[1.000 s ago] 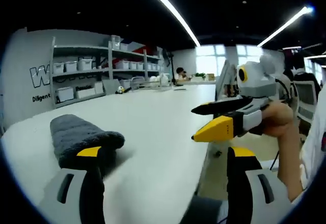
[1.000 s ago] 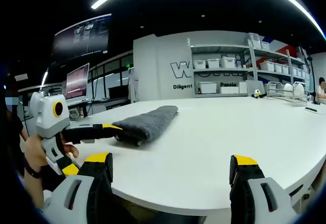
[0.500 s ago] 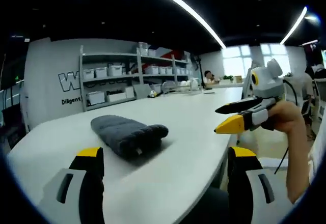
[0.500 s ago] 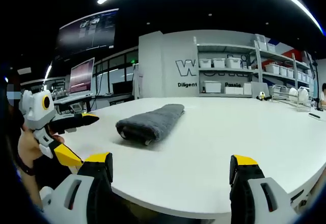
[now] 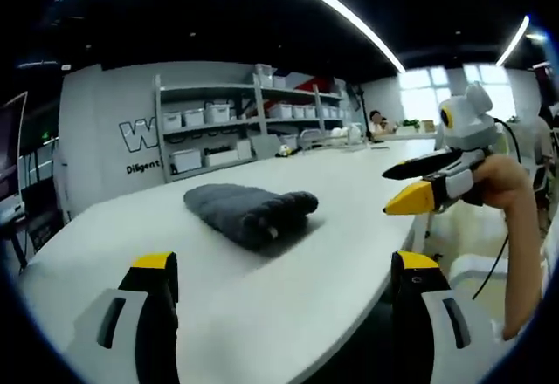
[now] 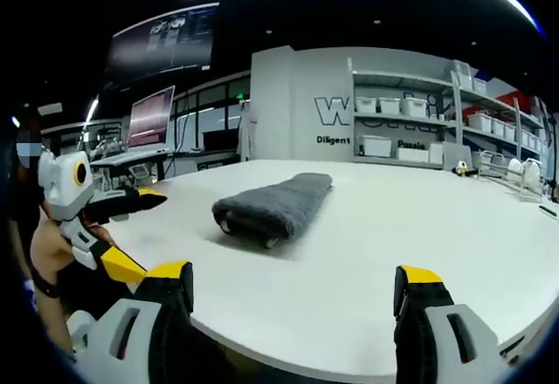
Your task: Open the folded towel by lifting each exposed corner and separating the folded layers until the towel lies flat within the target outline without major curled edges
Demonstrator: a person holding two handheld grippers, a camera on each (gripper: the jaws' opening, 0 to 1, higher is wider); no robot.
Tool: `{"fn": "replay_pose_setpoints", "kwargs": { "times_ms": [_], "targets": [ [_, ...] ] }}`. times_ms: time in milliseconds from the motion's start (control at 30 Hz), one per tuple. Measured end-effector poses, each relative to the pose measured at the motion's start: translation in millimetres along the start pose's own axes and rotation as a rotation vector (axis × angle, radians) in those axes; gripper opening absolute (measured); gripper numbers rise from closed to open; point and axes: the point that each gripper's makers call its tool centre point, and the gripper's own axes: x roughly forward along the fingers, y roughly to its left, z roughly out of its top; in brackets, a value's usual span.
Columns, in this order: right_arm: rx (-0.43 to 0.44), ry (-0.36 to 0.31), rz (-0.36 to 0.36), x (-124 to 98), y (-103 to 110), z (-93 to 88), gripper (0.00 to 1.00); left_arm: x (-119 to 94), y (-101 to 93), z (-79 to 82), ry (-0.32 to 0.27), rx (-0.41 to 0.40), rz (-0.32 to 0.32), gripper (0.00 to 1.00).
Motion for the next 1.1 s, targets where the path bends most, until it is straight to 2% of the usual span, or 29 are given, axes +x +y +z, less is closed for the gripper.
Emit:
{"fn": "replay_pose_setpoints", "kwargs": {
  "times_ms": [167, 700, 1100],
  "targets": [
    [-0.007, 0.003, 0.004, 0.2, 1.8, -0.4, 0.97, -4.3, 7.3, -2.0, 0.004, 0.004, 0.032, 0.99],
    [-0.007, 0.001, 0.007, 1.0, 1.3, 2.4, 0.97, -12.7, 19.4, 0.2, -0.002, -0.009, 0.063, 0.99],
    [-0.009, 0.007, 0.02, 4.0, 4.2, 1.9, 0.97, -7.3, 22.5, 0.0, 0.008, -0.015, 0.067, 0.99]
  ]
}}
